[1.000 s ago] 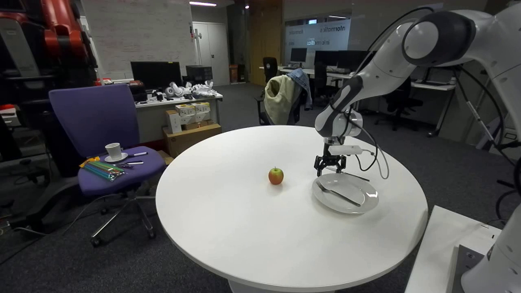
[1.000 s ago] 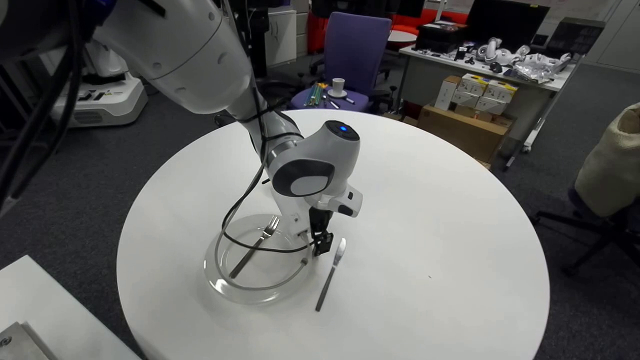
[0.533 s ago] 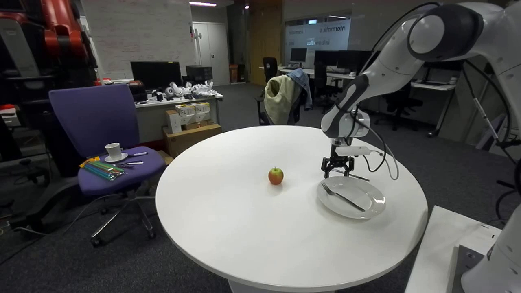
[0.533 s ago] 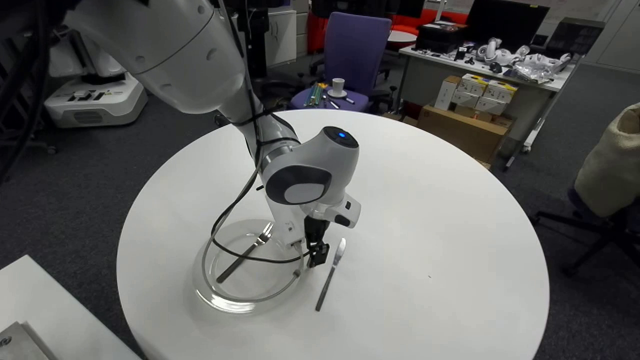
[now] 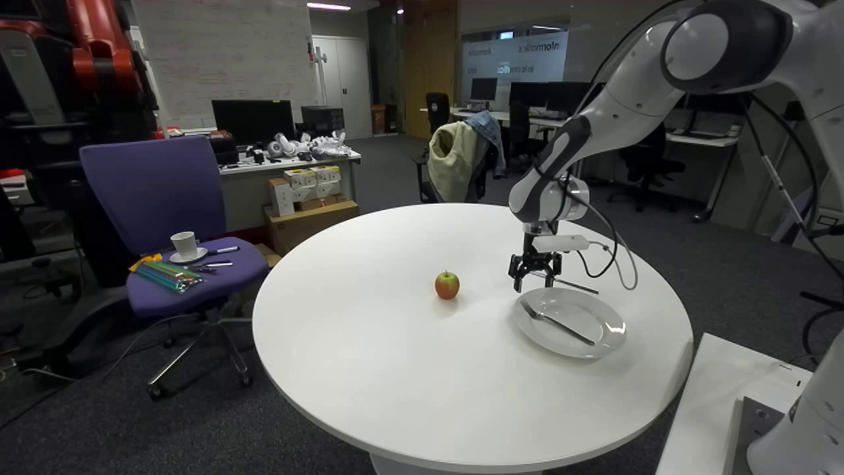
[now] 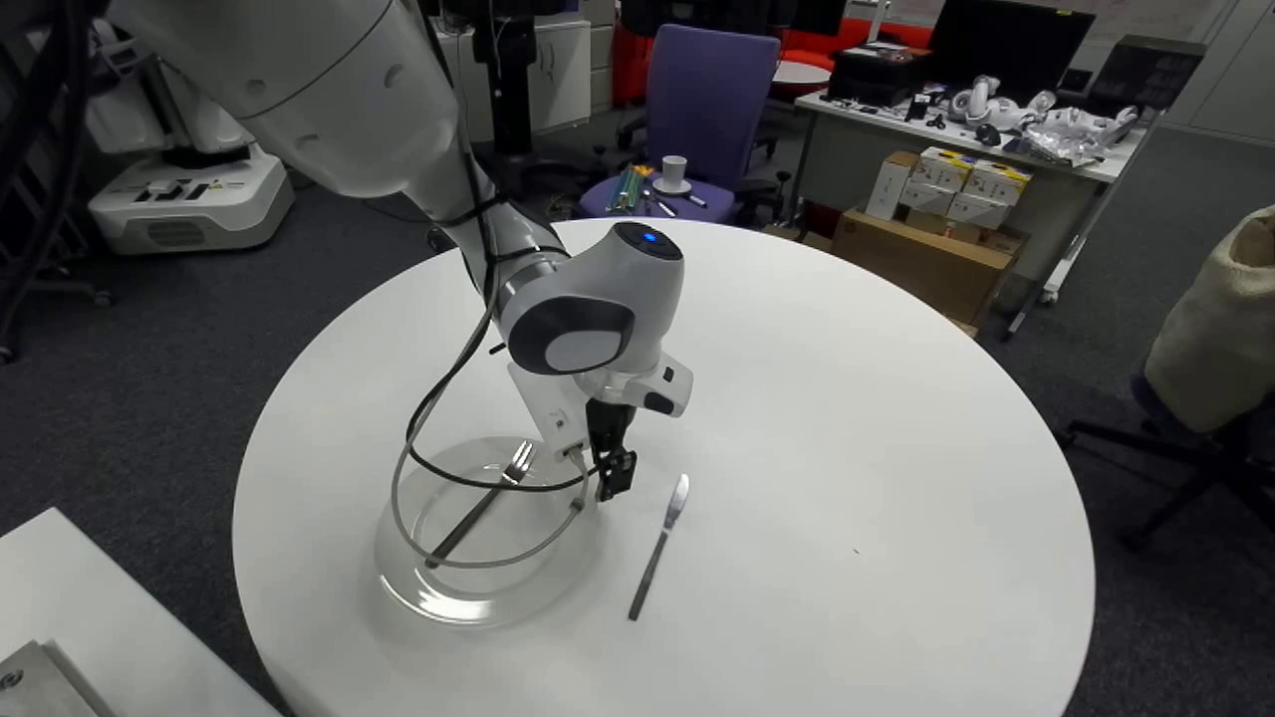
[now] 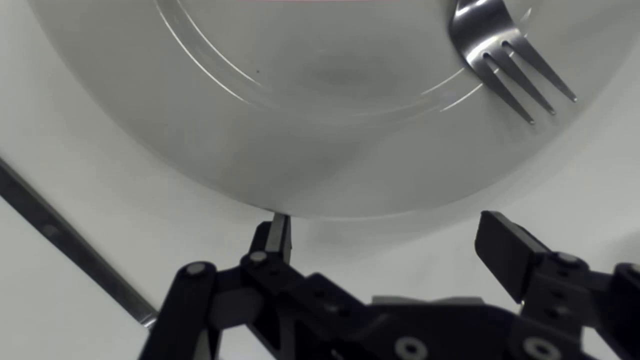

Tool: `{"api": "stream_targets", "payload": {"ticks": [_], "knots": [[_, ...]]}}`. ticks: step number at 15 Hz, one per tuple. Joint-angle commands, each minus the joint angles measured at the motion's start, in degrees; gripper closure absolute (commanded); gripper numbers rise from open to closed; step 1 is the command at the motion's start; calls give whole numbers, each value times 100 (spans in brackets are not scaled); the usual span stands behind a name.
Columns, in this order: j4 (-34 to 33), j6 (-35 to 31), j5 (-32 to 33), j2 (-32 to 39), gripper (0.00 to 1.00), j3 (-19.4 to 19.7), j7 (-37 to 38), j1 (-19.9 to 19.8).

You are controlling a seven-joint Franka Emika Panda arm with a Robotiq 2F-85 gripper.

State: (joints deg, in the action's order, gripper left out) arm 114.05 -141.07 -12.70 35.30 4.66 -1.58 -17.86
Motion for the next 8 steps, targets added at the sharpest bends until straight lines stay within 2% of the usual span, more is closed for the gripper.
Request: {"api": "stream_targets", "payload": {"ticks": [1, 8], "knots": [[252, 111, -39, -360, 0, -1, -123, 56], [250, 134, -96, -379, 2, -17, -174, 9]]}}
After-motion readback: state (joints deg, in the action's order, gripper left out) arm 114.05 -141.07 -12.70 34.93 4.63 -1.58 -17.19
